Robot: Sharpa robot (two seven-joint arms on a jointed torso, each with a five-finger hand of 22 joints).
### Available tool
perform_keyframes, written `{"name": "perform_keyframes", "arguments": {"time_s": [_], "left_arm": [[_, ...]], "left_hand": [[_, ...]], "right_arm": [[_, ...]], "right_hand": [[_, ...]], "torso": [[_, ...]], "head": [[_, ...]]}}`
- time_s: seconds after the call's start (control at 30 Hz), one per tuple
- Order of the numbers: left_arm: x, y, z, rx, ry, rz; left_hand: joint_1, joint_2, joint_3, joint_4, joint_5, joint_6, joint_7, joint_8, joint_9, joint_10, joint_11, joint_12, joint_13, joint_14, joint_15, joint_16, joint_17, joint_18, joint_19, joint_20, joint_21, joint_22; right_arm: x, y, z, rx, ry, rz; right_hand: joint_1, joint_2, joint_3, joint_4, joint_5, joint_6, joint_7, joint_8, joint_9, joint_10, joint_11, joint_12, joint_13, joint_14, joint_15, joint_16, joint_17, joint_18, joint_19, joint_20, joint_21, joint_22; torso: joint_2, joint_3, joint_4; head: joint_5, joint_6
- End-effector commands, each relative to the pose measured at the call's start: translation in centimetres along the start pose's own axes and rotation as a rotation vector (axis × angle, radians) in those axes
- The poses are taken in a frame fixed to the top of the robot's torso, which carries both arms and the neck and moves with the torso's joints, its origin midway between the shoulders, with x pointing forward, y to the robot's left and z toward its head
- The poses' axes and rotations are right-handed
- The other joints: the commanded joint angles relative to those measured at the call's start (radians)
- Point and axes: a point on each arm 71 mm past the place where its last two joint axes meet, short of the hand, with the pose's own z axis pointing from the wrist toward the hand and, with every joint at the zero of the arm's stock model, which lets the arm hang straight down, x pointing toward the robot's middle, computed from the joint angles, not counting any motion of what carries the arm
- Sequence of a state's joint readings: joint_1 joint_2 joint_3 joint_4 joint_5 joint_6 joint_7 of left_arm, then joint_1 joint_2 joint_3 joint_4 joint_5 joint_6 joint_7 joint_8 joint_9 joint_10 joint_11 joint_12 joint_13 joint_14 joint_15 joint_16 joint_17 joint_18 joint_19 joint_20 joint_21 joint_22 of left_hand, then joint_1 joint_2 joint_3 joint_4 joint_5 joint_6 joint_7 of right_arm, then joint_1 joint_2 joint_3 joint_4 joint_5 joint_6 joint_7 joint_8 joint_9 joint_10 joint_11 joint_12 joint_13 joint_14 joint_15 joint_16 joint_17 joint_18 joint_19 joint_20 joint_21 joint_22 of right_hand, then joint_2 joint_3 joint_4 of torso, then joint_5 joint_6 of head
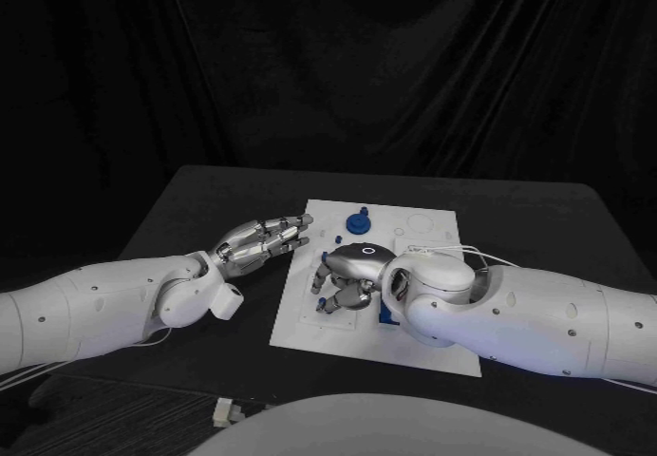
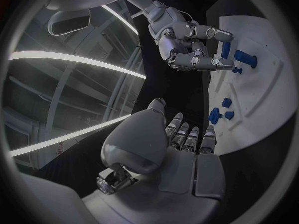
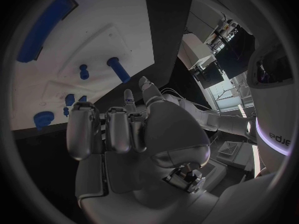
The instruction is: Assemble the parts on the task board
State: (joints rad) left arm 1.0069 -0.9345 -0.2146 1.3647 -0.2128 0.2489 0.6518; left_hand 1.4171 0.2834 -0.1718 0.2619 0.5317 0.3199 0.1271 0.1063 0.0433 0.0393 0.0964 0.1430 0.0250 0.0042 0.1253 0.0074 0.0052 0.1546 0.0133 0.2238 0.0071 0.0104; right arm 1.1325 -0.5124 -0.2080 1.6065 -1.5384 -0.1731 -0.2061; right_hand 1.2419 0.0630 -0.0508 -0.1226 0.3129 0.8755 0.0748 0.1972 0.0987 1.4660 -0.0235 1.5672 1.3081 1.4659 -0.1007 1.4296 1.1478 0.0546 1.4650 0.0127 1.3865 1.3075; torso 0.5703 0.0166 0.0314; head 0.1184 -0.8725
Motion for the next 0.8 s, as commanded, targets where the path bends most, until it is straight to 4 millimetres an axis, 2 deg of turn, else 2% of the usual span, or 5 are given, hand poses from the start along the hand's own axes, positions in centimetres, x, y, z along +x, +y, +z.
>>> {"name": "perform_keyframes", "arguments": {"time_s": [0.03,0.2,0.33,0.47,0.8], "left_arm": [[0.16,-0.12,0.13,0.024,0.004,-0.005],[0.23,-0.09,0.22,0.022,0.009,-0.008],[0.32,-0.05,0.31,0.020,0.014,-0.011],[0.39,-0.01,0.40,0.017,0.019,-0.014],[0.51,0.10,0.54,0.008,0.028,-0.020]], "left_hand": [[0.009,-0.002,0.005,0.000,0.004,0.004,0.003,0.005,0.001,0.001,0.009,0.006,0.001,0.006,-0.001,0.006,0.001,0.017,0.001,0.002,0.005,0.001],[0.009,-0.001,0.006,0.000,0.004,0.003,0.003,0.005,0.001,0.001,0.009,0.005,0.001,0.006,-0.001,0.006,0.001,0.017,0.001,0.002,0.005,0.001],[0.009,-0.001,0.006,0.000,0.004,0.002,0.003,0.005,0.001,0.001,0.009,0.006,0.001,0.005,-0.001,0.006,0.001,0.017,0.002,0.002,0.006,0.002],[0.009,0.000,0.006,0.001,0.004,0.002,0.004,0.005,0.001,0.001,0.010,0.005,0.001,0.005,-0.001,0.006,0.001,0.017,0.002,0.003,0.006,0.002],[0.008,0.001,0.007,0.002,0.004,0.001,0.005,0.005,0.001,0.001,0.012,0.005,0.001,0.005,-0.001,0.006,0.001,0.018,0.002,0.004,0.006,0.002]], "right_arm": [[0.56,0.10,0.18,-0.010,0.026,-0.013],[1.14,0.01,0.45,-0.006,0.037,-0.007],[1.38,-0.14,0.51,-0.001,0.034,-0.002],[1.34,-0.27,0.48,-0.003,0.012,0.004],[1.26,-0.60,0.17,0.001,-0.011,0.011]], "right_hand": [[-0.010,-0.006,0.011,0.003,0.015,0.003,0.006,-0.008,-0.002,0.105,0.006,0.004,0.263,0.040,0.010,0.001,-0.002,-0.011,0.046,0.006,0.002,0.205],[0.017,-0.027,0.088,-0.016,0.198,0.026,0.004,-0.019,-0.009,0.105,0.004,0.004,0.263,0.038,0.008,-0.002,-0.008,-0.010,0.044,0.005,-0.002,0.204],[0.012,-0.039,0.132,-0.022,0.235,0.040,0.004,-0.023,-0.011,0.105,0.003,0.004,0.263,0.038,0.008,-0.004,-0.010,-0.009,0.043,0.004,-0.003,0.204],[0.016,-0.046,0.192,-0.034,0.265,0.078,0.002,-0.013,-0.003,0.105,0.002,0.004,0.263,0.034,0.006,-0.012,-0.026,-0.008,0.040,0.003,-0.012,0.201],[0.006,-0.056,0.228,-0.034,0.252,0.102,-0.003,-0.005,0.006,0.105,-0.001,0.004,0.263,0.034,0.003,-0.013,-0.026,-0.007,0.039,0.001,-0.013,0.201]], "torso": [[0.000,0.0000,0.0005],[0.000,-0.0001,-0.0003],[0.001,0.0001,-0.0002],[0.000,-0.0002,0.0000],[0.000,0.0001,0.0001]], "head": [[-0.001,0.000],[0.000,0.000],[0.000,0.000],[0.001,0.000],[0.000,0.000]]}}
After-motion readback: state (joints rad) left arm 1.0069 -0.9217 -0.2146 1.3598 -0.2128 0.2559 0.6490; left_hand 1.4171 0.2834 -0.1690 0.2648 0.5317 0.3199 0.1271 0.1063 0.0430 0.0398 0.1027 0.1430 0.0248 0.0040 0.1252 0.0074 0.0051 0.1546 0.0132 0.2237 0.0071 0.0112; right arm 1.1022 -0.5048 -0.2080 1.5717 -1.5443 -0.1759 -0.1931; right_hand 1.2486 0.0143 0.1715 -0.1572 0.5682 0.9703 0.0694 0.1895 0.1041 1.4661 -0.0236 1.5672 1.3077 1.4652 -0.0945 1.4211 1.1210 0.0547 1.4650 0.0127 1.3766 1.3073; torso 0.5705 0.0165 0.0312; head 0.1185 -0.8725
